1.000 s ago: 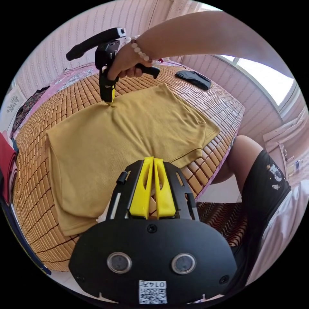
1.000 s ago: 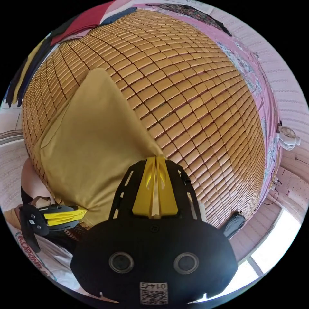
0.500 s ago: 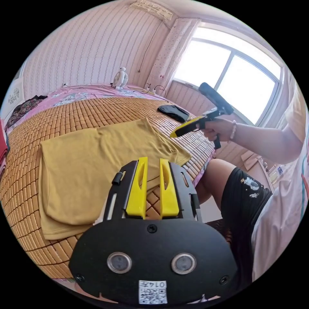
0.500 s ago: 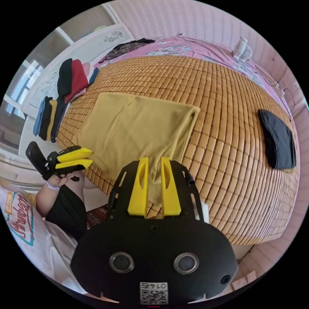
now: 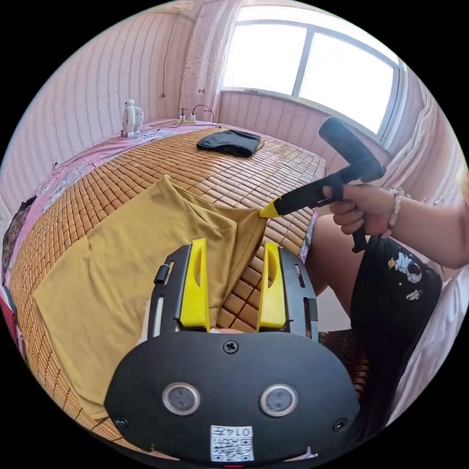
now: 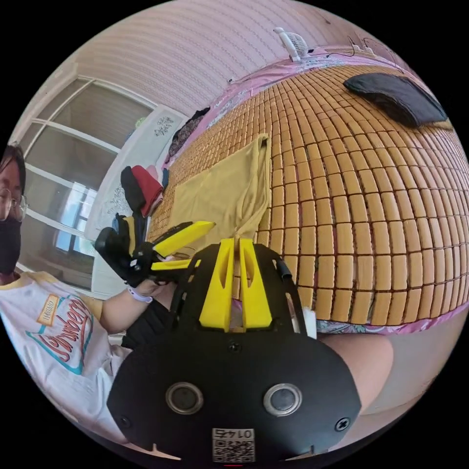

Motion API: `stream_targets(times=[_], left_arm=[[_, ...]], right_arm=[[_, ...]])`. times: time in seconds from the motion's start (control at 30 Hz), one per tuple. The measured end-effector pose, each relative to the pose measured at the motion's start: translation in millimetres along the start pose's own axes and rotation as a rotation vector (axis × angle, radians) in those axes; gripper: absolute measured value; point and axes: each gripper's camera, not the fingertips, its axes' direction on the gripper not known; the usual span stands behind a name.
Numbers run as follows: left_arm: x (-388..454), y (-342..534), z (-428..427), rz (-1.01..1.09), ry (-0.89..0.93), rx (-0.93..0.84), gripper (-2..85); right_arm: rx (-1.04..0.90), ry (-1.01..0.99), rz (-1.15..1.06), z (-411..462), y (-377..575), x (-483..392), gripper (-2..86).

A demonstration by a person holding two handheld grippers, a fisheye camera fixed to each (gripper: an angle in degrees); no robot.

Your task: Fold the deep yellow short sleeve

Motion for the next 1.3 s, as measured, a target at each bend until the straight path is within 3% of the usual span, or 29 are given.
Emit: stream_targets(times=[0.13,0.23,0.33,0.5,0.83,1.07,1.23,1.3], left_arm=[[1,-26,36,-0.019,0.041,-0.121,11.6],[5,-30,39,-0.006,-0.051,-0.160,1.2],[10,-22,28,0.016,-0.003,-0.158,-0.2],[33,13,3,0.077,0.068,-0.137,-0.7],[43,61,-20,0.059,0.153,-0.039,-0.7],[37,71,-55,-0.041,0.214,0.216,-0.8],[-12,124,-82,-0.172,0.118,0.269,-0.4],[-44,160,-92,-0.256,-0.010,0.270,0.5]], right_arm=[[0.063,-0.155,0.037,-1,19,22,1.6],[0.058,-0.220,0.019,6,37,33,2.5],[0.138,-0.194,0.046,-3,52,59,5.3],[0.193,0.011,0.102,10,43,84,12.4],[0.340,0.037,0.189,6,61,95,2.2],[0.456,0.146,-0.028,-97,52,26,1.5],[0.347,0.108,-0.192,-43,-22,-42,2.0],[0.286,0.101,-0.246,12,-64,-84,2.9]])
